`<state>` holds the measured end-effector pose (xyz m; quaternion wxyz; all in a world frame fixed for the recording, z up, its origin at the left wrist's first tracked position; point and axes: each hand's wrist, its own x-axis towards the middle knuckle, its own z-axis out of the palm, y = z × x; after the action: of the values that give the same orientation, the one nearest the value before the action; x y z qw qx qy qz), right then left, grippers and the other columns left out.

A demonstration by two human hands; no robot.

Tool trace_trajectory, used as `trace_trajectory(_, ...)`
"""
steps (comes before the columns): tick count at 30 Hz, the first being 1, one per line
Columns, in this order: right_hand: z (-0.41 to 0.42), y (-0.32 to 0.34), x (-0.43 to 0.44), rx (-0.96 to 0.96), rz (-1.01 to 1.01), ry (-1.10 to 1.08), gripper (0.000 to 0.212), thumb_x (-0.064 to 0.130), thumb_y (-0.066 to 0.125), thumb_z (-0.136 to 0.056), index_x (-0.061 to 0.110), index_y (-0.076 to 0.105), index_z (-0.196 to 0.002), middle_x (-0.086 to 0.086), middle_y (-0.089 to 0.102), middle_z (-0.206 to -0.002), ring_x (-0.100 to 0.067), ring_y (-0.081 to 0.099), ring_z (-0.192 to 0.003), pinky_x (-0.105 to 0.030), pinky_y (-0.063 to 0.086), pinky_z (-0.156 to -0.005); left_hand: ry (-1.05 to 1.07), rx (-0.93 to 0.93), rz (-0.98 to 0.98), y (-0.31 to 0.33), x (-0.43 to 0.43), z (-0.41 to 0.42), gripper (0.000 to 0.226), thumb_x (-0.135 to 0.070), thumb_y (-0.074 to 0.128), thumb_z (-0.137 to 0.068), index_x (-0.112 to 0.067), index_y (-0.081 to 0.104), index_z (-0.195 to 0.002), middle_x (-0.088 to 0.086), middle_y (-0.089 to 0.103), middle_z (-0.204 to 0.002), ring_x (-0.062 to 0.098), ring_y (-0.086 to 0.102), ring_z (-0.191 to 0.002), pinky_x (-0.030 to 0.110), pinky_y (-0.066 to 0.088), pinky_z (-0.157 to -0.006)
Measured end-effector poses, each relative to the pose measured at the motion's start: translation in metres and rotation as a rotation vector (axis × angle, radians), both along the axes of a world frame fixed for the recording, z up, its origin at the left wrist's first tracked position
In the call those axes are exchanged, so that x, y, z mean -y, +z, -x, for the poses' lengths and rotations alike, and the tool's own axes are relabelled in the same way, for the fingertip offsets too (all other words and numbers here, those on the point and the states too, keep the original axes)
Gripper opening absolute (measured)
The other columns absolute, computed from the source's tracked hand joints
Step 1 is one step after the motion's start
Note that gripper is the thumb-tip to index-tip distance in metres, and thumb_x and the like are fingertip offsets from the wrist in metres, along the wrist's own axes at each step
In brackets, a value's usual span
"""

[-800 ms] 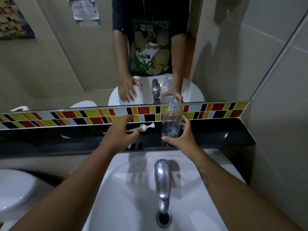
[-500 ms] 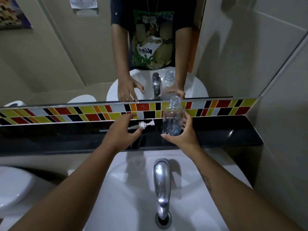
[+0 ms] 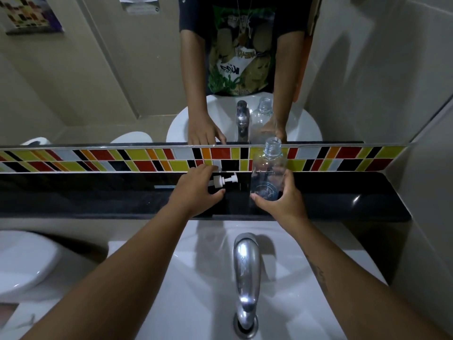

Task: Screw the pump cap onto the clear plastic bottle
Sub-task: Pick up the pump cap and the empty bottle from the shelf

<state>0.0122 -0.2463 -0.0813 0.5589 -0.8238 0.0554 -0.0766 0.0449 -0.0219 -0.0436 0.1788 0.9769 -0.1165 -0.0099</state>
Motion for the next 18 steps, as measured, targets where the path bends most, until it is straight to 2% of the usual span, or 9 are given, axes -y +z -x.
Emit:
trace_trajectory(4, -0.001, -0.002, 0.001, 0.002, 0.011, 0.002, 0.073, 0.026, 0.090, -0.064, 0.030, 0.045, -0.122, 0.006, 0.062, -0.114, -0.013, 0.061, -0.101, -0.012, 0.046, -0.073, -0.034, 0.020, -0.084, -0.006, -0.004, -0.007, 0.064, -0.036, 0.072, -0.093, -0.015, 0.049, -0.149, 0.007, 0.059, -0.145, 0.029, 0.055, -0.129, 0.043, 0.047, -0.106)
trace_trajectory(8, -0.002, -0.004, 0.002, 0.009, 0.023, 0.002, 0.074, 0.026, 0.090, -0.064, 0.026, 0.046, -0.124, 0.005, 0.063, -0.115, -0.012, 0.061, -0.100, -0.005, 0.043, -0.069, -0.071, 0.039, -0.149, -0.008, -0.005, -0.013, 0.055, -0.037, 0.070, -0.094, -0.017, 0.057, -0.143, 0.006, 0.065, -0.138, 0.029, 0.056, -0.123, 0.045, 0.048, -0.102)
trace_trajectory(11, -0.002, -0.004, 0.001, 0.013, 0.032, -0.001, 0.074, 0.026, 0.090, -0.064, 0.026, 0.046, -0.123, 0.004, 0.063, -0.115, -0.013, 0.061, -0.100, -0.006, 0.042, -0.070, -0.095, 0.040, -0.165, -0.006, -0.004, -0.014, 0.046, -0.034, 0.068, -0.096, -0.016, 0.062, -0.138, 0.006, 0.067, -0.135, 0.028, 0.057, -0.122, 0.044, 0.048, -0.100)
trace_trajectory(18, 0.001, -0.001, 0.001, 0.006, 0.033, 0.004, 0.072, 0.030, 0.089, -0.063, 0.032, 0.044, -0.120, 0.006, 0.063, -0.114, -0.012, 0.061, -0.099, -0.012, 0.044, -0.073, -0.082, 0.015, 0.084, 0.044, -0.008, -0.008, 0.040, -0.028, 0.076, -0.092, -0.017, 0.069, -0.129, 0.006, 0.068, -0.118, 0.024, 0.056, -0.111, 0.037, 0.051, -0.091)
